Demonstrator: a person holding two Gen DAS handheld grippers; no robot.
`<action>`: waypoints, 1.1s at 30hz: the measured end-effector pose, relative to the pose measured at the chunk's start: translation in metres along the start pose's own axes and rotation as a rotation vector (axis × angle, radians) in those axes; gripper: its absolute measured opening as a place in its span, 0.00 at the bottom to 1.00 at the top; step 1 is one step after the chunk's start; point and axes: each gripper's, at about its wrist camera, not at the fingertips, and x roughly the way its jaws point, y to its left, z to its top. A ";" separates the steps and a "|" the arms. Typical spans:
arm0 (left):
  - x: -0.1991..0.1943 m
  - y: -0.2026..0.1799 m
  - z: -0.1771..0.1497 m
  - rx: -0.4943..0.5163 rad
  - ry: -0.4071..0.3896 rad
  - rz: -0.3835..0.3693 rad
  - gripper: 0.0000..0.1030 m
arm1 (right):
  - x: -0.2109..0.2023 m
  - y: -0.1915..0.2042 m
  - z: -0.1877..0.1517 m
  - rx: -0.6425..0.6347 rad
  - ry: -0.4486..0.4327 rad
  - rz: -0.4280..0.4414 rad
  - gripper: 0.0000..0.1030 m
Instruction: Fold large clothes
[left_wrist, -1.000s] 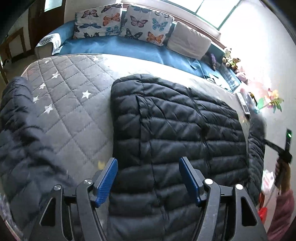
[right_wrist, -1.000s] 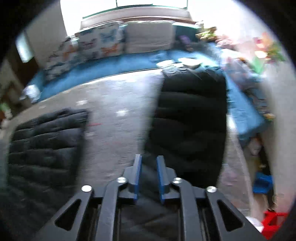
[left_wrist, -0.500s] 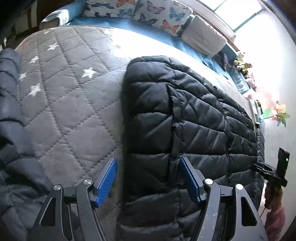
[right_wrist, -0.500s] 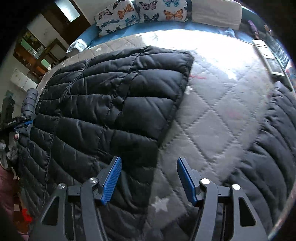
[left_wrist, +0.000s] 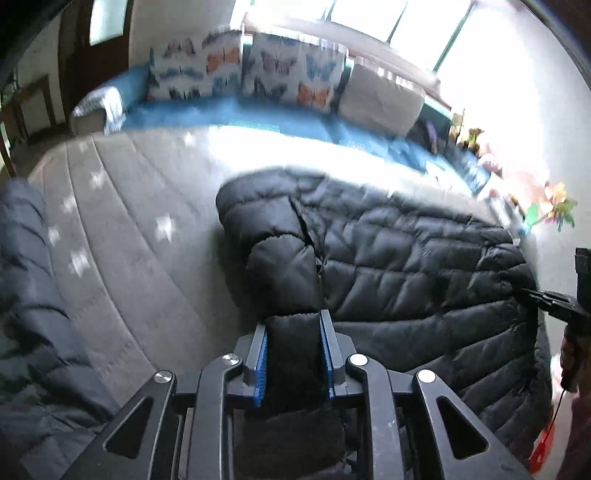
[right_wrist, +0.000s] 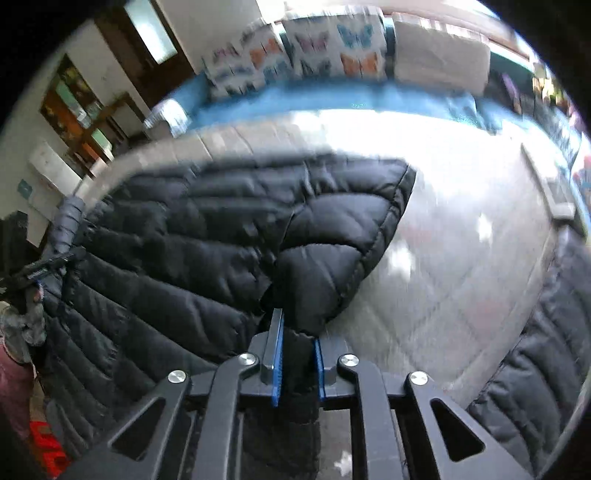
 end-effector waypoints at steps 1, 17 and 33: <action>-0.003 -0.002 0.006 0.000 -0.015 0.006 0.24 | -0.006 0.004 0.006 -0.007 -0.034 -0.004 0.15; -0.024 -0.003 0.003 0.019 0.028 0.054 0.37 | -0.024 0.017 -0.003 -0.148 0.100 -0.161 0.26; -0.128 -0.132 -0.200 0.391 0.143 -0.274 0.37 | -0.019 0.092 -0.187 -0.321 0.354 -0.102 0.31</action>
